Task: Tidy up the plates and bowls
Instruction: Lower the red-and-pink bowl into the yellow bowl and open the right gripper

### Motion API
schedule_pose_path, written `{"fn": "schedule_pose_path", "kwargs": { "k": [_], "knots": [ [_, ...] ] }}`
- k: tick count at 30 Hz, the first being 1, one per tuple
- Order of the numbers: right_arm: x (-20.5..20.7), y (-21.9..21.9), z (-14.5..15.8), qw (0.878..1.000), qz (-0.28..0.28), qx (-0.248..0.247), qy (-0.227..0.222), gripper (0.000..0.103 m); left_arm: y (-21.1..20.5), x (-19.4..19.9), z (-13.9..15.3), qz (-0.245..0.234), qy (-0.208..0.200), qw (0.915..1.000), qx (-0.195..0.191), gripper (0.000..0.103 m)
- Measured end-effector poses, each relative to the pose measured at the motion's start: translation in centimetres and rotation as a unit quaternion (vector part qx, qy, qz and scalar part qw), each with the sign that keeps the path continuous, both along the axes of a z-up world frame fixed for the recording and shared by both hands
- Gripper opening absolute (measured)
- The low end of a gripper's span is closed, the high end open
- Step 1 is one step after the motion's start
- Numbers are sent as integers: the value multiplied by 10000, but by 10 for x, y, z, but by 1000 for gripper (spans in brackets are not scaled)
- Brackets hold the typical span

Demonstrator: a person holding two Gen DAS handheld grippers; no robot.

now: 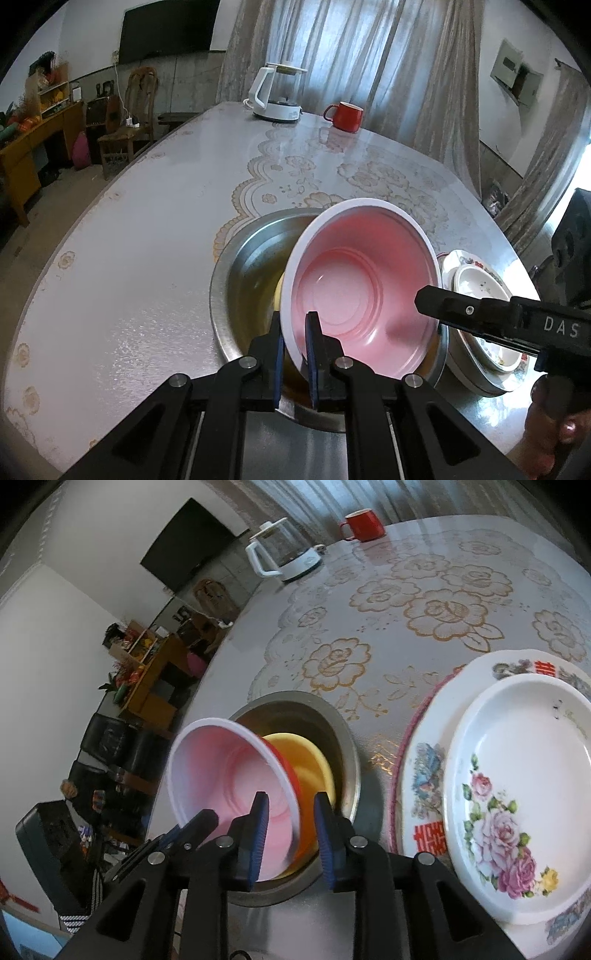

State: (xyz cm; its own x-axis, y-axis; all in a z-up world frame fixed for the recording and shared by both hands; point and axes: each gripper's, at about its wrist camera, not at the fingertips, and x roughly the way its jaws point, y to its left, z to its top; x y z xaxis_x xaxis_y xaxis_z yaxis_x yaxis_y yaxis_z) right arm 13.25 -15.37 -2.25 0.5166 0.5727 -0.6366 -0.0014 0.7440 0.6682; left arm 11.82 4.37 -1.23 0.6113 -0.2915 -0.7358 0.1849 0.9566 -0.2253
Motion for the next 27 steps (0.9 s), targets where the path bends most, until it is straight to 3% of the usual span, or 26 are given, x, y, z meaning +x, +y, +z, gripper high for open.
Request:
{"fn": "schedule_pose_path", "kwargs": {
  "k": [8, 13, 27],
  "knots": [
    [-2, 0, 5, 9999, 8, 92, -101, 17, 4, 0, 4, 65, -29, 9999, -129, 15],
    [-1, -4, 8, 9999, -84, 116, -96, 17, -1, -1, 10, -34, -188, 9998, 29, 16],
    [14, 3, 0, 9999, -140, 56, 46, 17, 1, 13, 0, 73, -64, 9999, 121, 16]
  ]
}}
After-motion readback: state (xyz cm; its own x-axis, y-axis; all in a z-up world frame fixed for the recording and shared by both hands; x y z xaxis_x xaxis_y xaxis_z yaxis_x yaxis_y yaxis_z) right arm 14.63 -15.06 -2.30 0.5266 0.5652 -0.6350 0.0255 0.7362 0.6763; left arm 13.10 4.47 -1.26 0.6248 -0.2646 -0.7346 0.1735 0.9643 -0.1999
